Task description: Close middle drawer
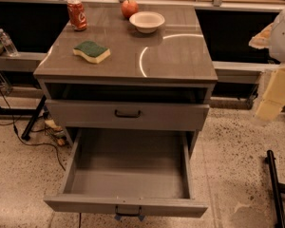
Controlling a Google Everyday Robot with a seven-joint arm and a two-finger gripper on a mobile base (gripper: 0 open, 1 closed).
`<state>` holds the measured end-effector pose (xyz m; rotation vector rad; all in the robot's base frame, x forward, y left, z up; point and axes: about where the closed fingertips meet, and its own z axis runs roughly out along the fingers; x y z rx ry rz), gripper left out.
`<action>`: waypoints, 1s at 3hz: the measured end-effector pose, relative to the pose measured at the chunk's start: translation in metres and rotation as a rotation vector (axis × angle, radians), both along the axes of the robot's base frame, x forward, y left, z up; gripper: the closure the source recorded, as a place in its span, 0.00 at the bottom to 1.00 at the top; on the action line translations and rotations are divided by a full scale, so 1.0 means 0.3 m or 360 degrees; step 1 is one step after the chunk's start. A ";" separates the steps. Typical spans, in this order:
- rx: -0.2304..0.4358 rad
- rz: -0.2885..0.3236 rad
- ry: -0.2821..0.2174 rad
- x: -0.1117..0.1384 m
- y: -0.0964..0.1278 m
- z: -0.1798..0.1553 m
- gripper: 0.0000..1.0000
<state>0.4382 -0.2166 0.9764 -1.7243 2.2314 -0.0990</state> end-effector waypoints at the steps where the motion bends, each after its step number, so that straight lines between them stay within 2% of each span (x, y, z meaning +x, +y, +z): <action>1: 0.0000 0.0000 0.0000 0.000 0.000 0.000 0.00; 2: 0.0057 0.0118 0.0012 -0.042 -0.001 -0.152 0.00; 3: 0.0118 0.0242 0.0058 -0.106 -0.009 -0.373 0.00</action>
Offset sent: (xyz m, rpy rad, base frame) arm -0.0337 -0.0083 -0.1354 0.0824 0.0576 0.2070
